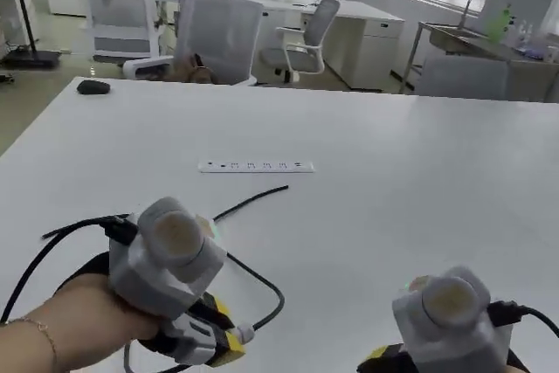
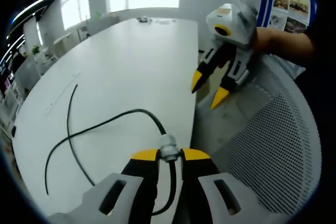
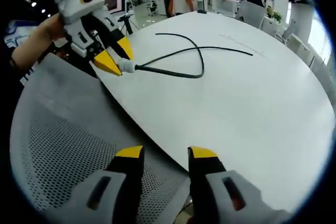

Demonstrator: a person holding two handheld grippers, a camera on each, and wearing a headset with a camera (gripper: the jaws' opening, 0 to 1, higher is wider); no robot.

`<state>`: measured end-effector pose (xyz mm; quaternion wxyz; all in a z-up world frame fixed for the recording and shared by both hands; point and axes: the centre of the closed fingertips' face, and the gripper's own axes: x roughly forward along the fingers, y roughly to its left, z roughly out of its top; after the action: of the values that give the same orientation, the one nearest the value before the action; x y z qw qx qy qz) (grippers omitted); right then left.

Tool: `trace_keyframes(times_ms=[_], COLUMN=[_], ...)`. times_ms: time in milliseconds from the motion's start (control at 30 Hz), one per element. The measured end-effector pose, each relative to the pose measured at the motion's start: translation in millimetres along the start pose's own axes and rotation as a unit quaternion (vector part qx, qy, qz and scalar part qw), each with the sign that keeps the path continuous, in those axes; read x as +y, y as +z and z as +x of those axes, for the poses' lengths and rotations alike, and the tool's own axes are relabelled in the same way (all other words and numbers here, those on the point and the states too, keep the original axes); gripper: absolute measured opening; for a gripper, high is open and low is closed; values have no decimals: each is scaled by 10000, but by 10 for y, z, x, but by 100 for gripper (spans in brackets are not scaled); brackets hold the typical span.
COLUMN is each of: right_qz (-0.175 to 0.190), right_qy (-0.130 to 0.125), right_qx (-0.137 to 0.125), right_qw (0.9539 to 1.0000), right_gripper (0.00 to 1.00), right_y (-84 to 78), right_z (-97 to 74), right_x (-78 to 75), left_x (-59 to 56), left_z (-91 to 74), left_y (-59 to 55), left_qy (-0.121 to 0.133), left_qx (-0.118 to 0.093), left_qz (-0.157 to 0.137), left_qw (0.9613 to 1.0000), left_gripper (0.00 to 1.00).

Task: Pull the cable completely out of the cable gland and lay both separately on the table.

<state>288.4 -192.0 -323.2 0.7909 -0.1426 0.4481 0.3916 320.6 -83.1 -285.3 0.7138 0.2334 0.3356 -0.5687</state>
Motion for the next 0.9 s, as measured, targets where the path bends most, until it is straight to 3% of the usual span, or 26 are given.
trace_keyframes(times_ms=[100,167,233,300,400,433,533,600,700,767,900], right_qz=[-690,-1018,-1442,-1857,-2284,-2396,-2611,-2607,-2317,-2340,-2247], right_qy=[228,405,717,915,1147,1355,1765,2024,2347,2376,2344], right_qx=[-6,-203,-459,-494,-481,-466,-261,-219,-406,-418,-481], right_qw=[9974,9938,9859,9771,9656,9602,9487,9437,9432,9418,9446], right_gripper=[35,37,39,39,38,38,32,27,21,19,14], right_y=[229,472,708,823,890,888,777,706,698,658,627], right_z=[-31,-34,-8,62,187,251,383,437,437,437,481], right_x=[114,228,397,518,660,747,866,926,992,971,928], left_x=[-100,-161,-224,-270,-315,-324,-346,-384,-462,-475,-459], left_z=[-100,-126,-104,-78,-51,-39,-29,-17,35,53,136], left_y=[-52,-80,-133,-175,-198,-199,-191,-198,-230,-249,-269], left_qy=[-70,-123,-275,-353,-354,-306,-237,-274,-502,-574,-664], left_qx=[-54,-149,-261,-321,-373,-369,-323,-245,-138,-69,-29], left_qz=[100,275,379,431,546,614,985,1163,1322,1375,1355], left_qw=[9999,9994,9986,9979,9972,9970,9943,9925,9899,9888,9885], left_gripper=[17,17,17,17,17,17,17,17,17,17,17])
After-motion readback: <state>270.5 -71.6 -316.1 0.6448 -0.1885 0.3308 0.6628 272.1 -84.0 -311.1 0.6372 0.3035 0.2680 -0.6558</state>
